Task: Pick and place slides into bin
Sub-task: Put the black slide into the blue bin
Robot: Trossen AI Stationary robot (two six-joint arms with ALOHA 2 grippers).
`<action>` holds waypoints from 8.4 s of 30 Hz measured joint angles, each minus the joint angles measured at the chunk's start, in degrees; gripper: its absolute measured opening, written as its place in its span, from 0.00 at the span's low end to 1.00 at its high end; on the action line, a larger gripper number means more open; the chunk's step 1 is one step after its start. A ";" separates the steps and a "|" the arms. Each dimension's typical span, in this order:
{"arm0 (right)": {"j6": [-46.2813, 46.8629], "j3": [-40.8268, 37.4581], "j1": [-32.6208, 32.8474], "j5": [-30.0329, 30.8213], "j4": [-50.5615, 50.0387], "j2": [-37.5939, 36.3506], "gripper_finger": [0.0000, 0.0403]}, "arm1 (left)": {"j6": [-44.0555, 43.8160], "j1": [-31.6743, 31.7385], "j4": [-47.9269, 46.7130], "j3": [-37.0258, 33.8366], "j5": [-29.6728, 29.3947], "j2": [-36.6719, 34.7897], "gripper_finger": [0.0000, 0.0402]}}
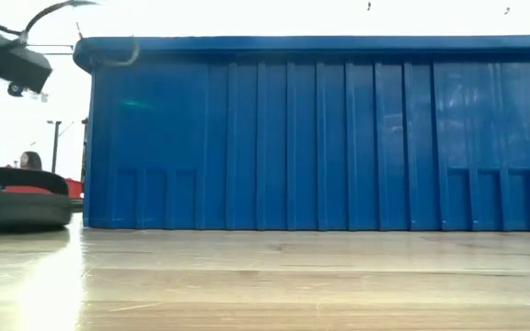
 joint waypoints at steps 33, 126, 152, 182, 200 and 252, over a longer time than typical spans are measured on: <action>1.73 0.00 0.00 -0.02 0.14 0.00 0.02 | 4.61 1.07 -2.16 0.39 -3.91 -2.05 0.57; 1.68 0.00 0.26 -0.13 1.98 0.33 0.02 | 63.69 3.22 22.34 7.67 11.12 -37.35 0.00; 1.21 0.00 0.26 0.03 1.78 0.31 0.02 | 85.09 5.19 56.27 10.77 -36.98 -43.69 0.00; -18.12 0.04 0.20 19.03 -7.64 -5.12 0.02 | 100.67 38.11 59.98 31.24 -47.87 -12.64 0.00; -21.86 0.02 0.20 19.17 -9.85 -9.20 0.02 | 100.65 50.06 60.92 31.56 -53.57 5.50 0.00; -25.75 0.00 0.11 20.07 -14.02 -10.78 0.02 | 54.11 56.01 22.98 19.85 -53.49 13.57 0.00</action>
